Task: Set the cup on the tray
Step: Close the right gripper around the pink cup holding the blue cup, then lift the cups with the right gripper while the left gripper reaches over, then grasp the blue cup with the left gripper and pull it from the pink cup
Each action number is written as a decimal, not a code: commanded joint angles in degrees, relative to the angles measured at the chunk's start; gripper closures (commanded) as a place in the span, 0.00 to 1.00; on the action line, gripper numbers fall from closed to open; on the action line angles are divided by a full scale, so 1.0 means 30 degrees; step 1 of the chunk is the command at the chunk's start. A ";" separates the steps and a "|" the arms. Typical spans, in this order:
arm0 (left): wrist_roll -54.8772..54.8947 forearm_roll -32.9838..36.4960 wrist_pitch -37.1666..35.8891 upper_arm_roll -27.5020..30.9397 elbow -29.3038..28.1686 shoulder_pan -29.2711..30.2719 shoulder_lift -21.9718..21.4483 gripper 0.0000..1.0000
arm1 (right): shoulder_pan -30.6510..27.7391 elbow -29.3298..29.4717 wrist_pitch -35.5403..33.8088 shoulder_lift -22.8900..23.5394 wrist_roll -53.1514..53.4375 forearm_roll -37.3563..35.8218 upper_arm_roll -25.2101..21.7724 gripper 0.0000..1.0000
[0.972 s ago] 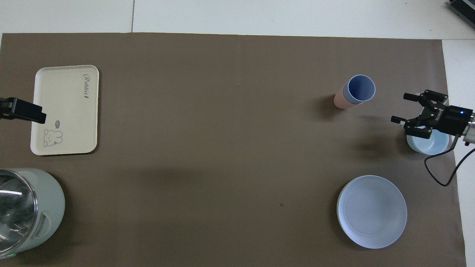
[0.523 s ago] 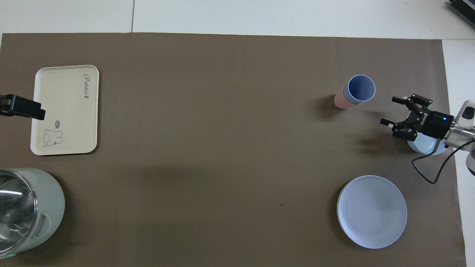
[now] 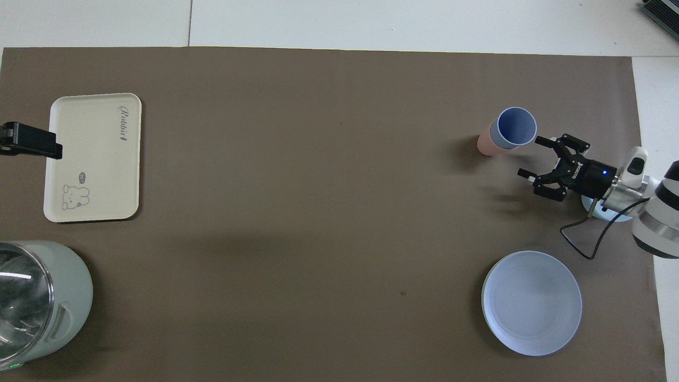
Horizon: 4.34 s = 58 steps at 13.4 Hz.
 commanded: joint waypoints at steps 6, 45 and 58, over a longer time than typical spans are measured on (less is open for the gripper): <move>-0.0634 0.0191 0.0536 -0.0054 -0.0623 -0.0236 -0.0423 0.00 | 0.1073 -0.0794 0.1518 -0.0126 -0.1997 0.2916 0.0069 0.00; 0.0156 -0.1852 0.1415 -0.0055 -0.1589 -0.0089 -0.0745 0.05 | 0.4995 0.0758 0.7612 -0.2377 0.2971 0.0855 0.0157 1.00; -0.2912 -1.3106 0.8493 -0.0172 -0.1649 -0.6643 0.2767 0.11 | 1.2023 0.2572 0.8609 -0.5692 2.2562 -1.8570 0.0215 1.00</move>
